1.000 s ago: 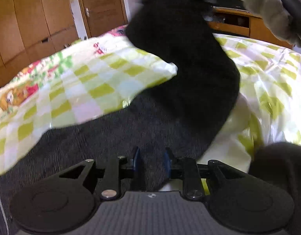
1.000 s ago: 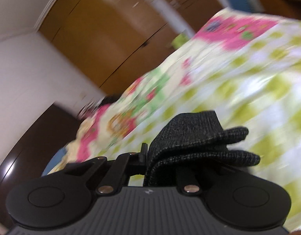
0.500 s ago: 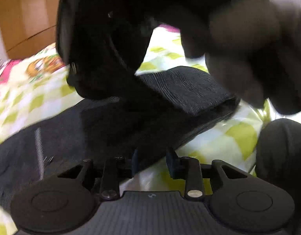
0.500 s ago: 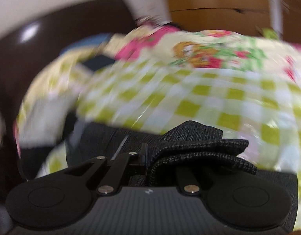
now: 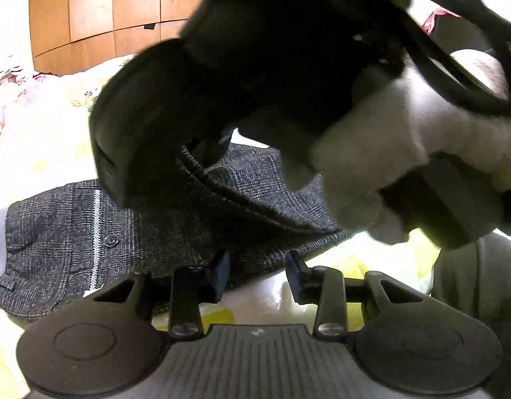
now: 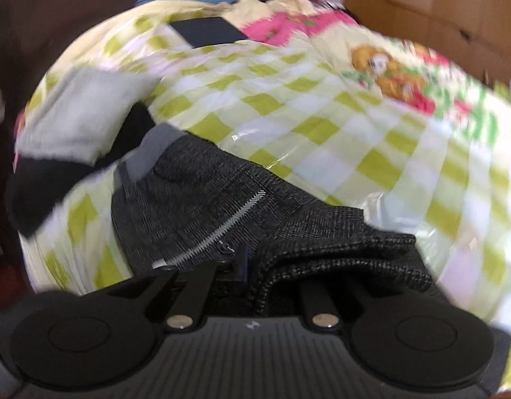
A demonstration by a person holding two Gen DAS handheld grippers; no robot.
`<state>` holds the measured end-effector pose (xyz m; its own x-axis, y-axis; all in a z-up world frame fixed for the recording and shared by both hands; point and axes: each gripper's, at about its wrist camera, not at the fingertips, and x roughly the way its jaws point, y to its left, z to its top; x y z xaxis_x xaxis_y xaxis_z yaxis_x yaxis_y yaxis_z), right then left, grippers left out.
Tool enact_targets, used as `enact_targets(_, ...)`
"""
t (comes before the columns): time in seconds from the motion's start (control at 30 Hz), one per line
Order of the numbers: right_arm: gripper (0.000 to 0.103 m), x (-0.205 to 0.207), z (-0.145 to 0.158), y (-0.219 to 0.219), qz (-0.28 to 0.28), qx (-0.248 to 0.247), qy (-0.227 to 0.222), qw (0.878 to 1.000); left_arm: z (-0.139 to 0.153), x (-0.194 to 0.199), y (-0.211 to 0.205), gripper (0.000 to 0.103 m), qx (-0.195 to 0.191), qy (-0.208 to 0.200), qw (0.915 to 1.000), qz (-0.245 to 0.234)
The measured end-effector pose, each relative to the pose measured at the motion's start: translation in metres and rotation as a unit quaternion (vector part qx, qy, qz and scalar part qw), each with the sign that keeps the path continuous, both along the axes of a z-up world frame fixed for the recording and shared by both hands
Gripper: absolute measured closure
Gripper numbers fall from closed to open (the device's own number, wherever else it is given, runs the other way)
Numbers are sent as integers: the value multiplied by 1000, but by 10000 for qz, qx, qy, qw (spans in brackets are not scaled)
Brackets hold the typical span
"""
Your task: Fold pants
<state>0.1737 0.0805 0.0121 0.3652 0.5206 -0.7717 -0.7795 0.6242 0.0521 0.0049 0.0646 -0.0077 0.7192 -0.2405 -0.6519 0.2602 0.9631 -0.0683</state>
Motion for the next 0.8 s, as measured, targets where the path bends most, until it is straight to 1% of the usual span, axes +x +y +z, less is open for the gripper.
enact_targets(0.07, 81, 6, 3, 0, -242, 210, 139, 9994, 1, -3, 5, 53, -58, -35, 10000, 21)
enact_targets(0.1, 78, 7, 4, 2, -286, 241, 86, 9993, 2, -5, 7, 53, -85, -51, 9999, 28)
enact_targets(0.2, 79, 2, 8, 15, -336, 10, -434, 9985, 4, -14, 14, 53, -171, -88, 9998, 26)
enact_targets(0.23, 82, 0, 9, 20, -348, -68, -562, 9978, 4, -15, 17, 53, -183, -110, 9998, 32)
enact_targets(0.27, 83, -4, 10, 26, -304, -149, -719, 9968, 4, -18, 20, 53, -196, -141, 9997, 27)
enact_targets(0.33, 90, -13, 8, 39, -13, -417, -1085, 9932, 5, -25, 24, 53, -212, -183, 9996, -9)
enact_targets(0.4, 90, -25, 2, 56, 495, -753, -1445, 9854, 6, -31, 26, 52, -227, -240, 9994, -63)
enact_targets(0.43, 90, -32, -3, 65, 805, -1005, -1701, 9770, 7, -33, 27, 52, -225, -274, 9993, -86)
enact_targets(0.5, 90, -48, -16, 78, 1309, -1431, -2245, 9550, 7, -31, 30, 52, -235, -313, 9992, -125)
enact_targets(0.53, 89, -53, -21, 84, 1562, -1587, -2379, 9454, 7, -33, 32, 51, -254, -345, 9990, -121)
enact_targets(0.57, 90, -55, -24, 87, 1710, -1666, -2407, 9408, 8, -33, 33, 51, -304, -354, 9988, -116)
enact_targets(0.6, 89, -57, -27, 90, 1804, -1714, -2455, 9369, 8, -33, 36, 50, -374, -347, 9986, -100)
enact_targets(0.63, 89, -57, -28, 92, 1853, -1748, -2461, 9352, 8, -32, 38, 48, -405, -335, 9986, -74)
enact_targets(0.7, 89, -55, -30, 95, 1947, -1772, -2470, 9326, 7, -32, 40, 48, -446, -313, 9985, -71)
enact_targets(0.8, 89, -53, -32, 98, 1973, -1729, -2507, 9318, 10, -35, 41, 47, -512, -321, 9981, -79)
